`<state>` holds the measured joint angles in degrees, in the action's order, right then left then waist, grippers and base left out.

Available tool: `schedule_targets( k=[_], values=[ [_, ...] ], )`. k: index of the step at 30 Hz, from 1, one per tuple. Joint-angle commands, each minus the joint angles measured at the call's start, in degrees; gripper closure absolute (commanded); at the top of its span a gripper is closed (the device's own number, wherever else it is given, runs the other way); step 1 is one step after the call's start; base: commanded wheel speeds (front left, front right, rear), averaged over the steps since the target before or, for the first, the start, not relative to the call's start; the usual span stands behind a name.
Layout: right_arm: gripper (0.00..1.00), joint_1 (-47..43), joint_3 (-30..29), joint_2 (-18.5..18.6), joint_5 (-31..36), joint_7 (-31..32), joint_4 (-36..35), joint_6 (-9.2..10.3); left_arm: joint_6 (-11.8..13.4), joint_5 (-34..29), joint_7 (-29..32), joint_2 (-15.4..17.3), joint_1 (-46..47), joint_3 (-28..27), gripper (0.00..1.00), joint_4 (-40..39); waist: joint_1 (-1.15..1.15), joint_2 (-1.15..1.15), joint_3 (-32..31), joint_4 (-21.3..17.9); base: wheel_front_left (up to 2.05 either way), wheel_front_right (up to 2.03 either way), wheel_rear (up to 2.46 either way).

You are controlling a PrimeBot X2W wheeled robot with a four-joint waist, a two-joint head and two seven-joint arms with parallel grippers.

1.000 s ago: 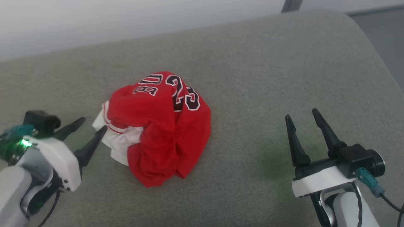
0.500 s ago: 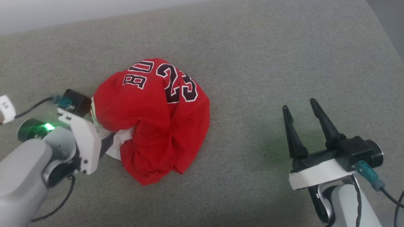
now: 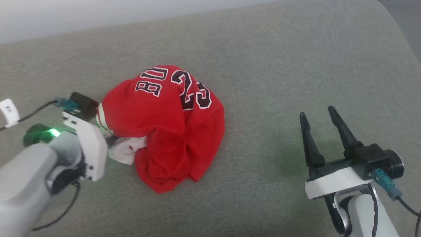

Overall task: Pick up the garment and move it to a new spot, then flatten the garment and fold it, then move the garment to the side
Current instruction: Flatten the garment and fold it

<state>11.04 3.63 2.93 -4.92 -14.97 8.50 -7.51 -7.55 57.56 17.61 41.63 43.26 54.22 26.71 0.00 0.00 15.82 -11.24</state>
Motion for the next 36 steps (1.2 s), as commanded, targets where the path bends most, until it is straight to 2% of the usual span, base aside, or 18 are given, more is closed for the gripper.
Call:
schedule_targets(
  k=[1,5,12,18,23,28,29,30,31,32,34,36],
  values=[
    [0.00,-0.6,0.0,-0.1,0.3,-0.3,0.3,0.04,0.2,0.8,-0.8,1.8,-0.4,-0.2,1.00,-1.1,0.00,0.00,-1.3,1.2,0.00,0.00,0.00],
    [0.00,-0.6,-0.1,0.0,0.4,-0.3,0.5,0.04,0.2,2.0,-1.4,4.3,-0.6,-1.4,1.00,-3.3,0.00,0.00,-2.0,2.2,0.00,0.00,0.00],
    [0.00,0.4,0.1,0.0,0.6,-0.3,1.2,0.04,2.0,5.7,-1.2,10.8,-3.0,-4.6,1.00,-7.9,0.00,0.00,-3.1,4.3,0.00,0.00,0.00],
    [0.00,1.1,0.7,0.0,0.6,-0.3,1.7,0.04,3.0,9.8,-2.8,16.0,-8.4,-6.5,1.00,-8.2,0.00,0.00,-3.2,4.6,0.00,0.00,0.00],
    [0.00,1.3,0.8,0.0,0.6,-0.3,1.6,0.04,2.8,12.1,-4.4,16.4,-12.2,-6.4,1.00,-5.7,0.00,0.00,-2.9,4.5,0.00,0.00,0.00],
    [0.00,1.4,0.8,0.0,0.5,-0.3,1.8,0.04,1.8,13.5,-5.7,14.5,-14.3,-5.9,1.00,-2.5,0.00,0.00,-2.6,4.6,0.00,0.00,0.00],
    [0.00,1.4,0.8,0.0,0.5,-0.3,2.0,0.04,1.7,13.5,-6.0,14.1,-14.3,-5.8,0.91,-1.8,0.00,0.00,-2.6,4.7,0.00,0.00,0.00],
    [0.00,1.4,0.9,-0.1,0.5,-0.3,2.1,0.04,1.6,13.5,-6.3,13.6,-14.3,-5.8,0.67,-1.3,0.00,0.00,-2.6,4.8,0.00,0.00,0.00],
    [0.00,1.5,1.0,-0.1,0.5,-0.3,2.1,0.04,1.4,13.7,-6.8,13.1,-14.2,-5.8,0.55,-0.6,0.00,0.00,-2.7,4.9,0.00,0.00,0.00],
    [0.00,1.5,1.1,-0.1,0.4,-0.3,2.2,0.04,1.2,13.8,-7.2,12.7,-14.0,-5.9,0.51,-0.1,0.00,0.00,-2.8,5.0,0.00,0.00,0.00],
    [0.00,1.5,1.3,-0.1,0.5,-0.3,2.5,0.04,1.0,13.6,-8.3,12.1,-13.7,-6.1,0.00,0.6,0.00,0.00,-3.1,5.3,0.00,0.00,0.00],
    [0.00,1.5,1.6,-0.1,0.6,-0.3,2.9,0.04,0.7,13.7,-9.1,11.5,-13.6,-6.0,0.00,1.0,0.00,0.00,-3.6,5.7,0.00,0.00,0.00]
  ],
)
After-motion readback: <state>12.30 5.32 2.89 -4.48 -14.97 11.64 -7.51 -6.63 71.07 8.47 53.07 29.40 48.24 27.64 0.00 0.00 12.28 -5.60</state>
